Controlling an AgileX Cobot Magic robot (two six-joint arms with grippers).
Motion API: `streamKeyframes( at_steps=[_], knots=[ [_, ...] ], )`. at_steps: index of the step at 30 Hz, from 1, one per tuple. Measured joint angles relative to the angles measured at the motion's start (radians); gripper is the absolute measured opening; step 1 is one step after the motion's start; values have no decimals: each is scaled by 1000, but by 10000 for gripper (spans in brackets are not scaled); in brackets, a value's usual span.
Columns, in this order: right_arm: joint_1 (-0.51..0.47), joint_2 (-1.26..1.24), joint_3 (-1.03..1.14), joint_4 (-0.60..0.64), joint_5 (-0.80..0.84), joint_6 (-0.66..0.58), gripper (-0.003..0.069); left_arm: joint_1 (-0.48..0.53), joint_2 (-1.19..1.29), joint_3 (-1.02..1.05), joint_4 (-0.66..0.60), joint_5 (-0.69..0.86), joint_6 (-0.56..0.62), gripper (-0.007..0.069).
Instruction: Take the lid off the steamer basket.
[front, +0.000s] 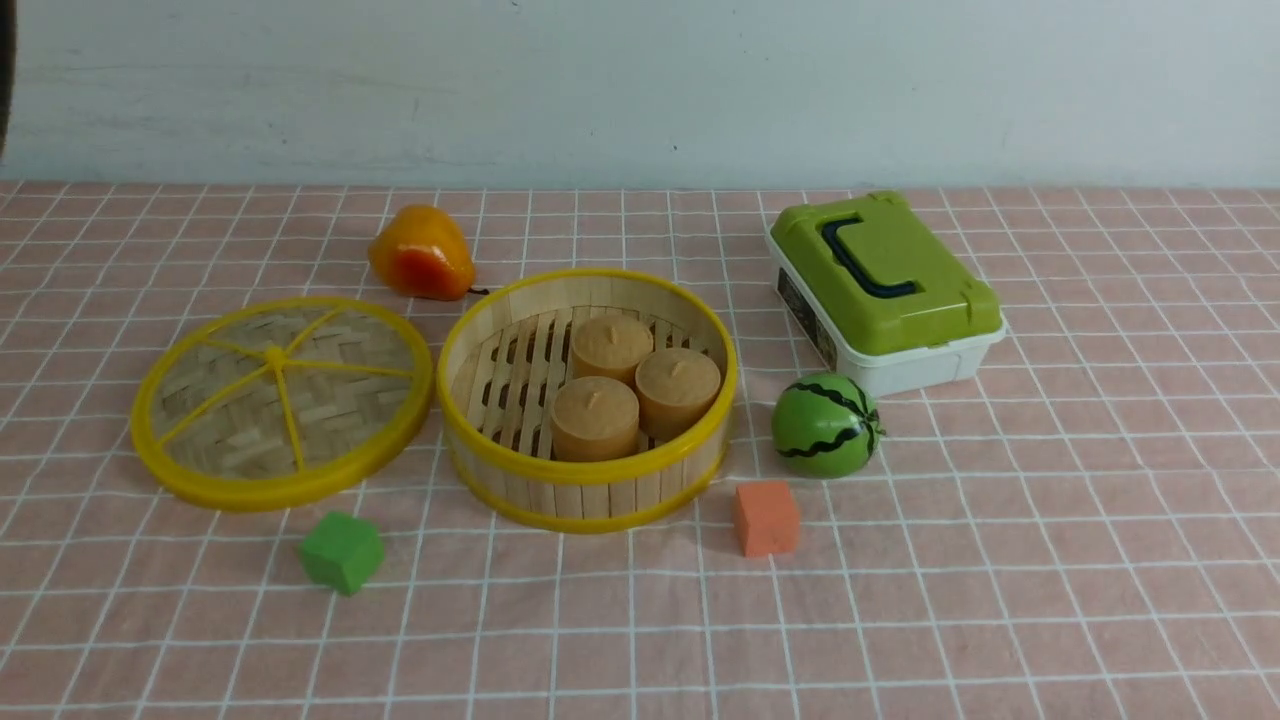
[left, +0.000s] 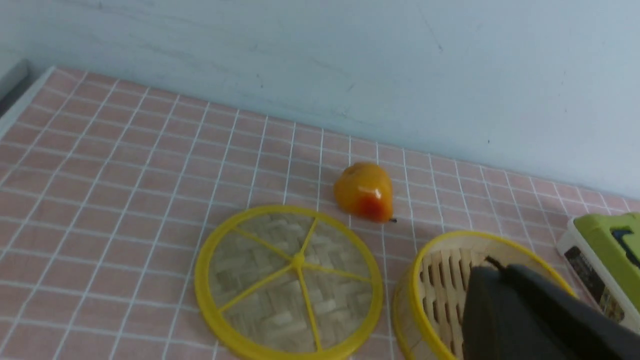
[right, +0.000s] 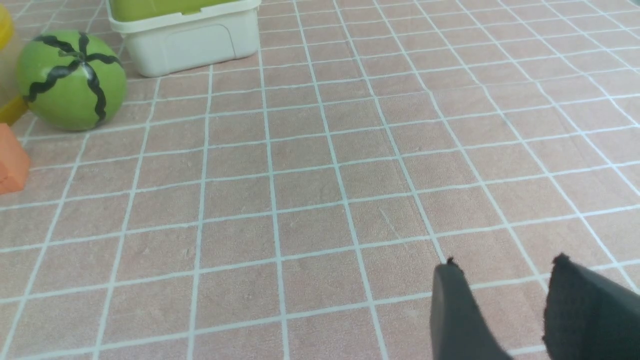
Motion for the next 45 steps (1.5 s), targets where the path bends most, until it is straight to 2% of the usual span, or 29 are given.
streamKeyframes(
  at_steps=[4,6,15,25,32,41,45],
  knots=[
    [0,0,0,0,0,0,241,0,-181,234,-21,-112,-3,-13],
    [0,0,0,0,0,0,241,0,-346,426,-31,-210,-3,-13],
    [0,0,0,0,0,0,241,0,-626,751,-74,-376,-6,-13],
    [0,0,0,0,0,0,241,-1,-636,933,-77,-380,-6,-13],
    [0,0,0,0,0,0,241,-46,-674,1054,-77,-392,-6,-13],
    [0,0,0,0,0,0,241,-47,-798,1065,-57,-271,0,-13],
    [0,0,0,0,0,0,241,-47,-800,1065,-49,-260,62,-13]
  ],
)
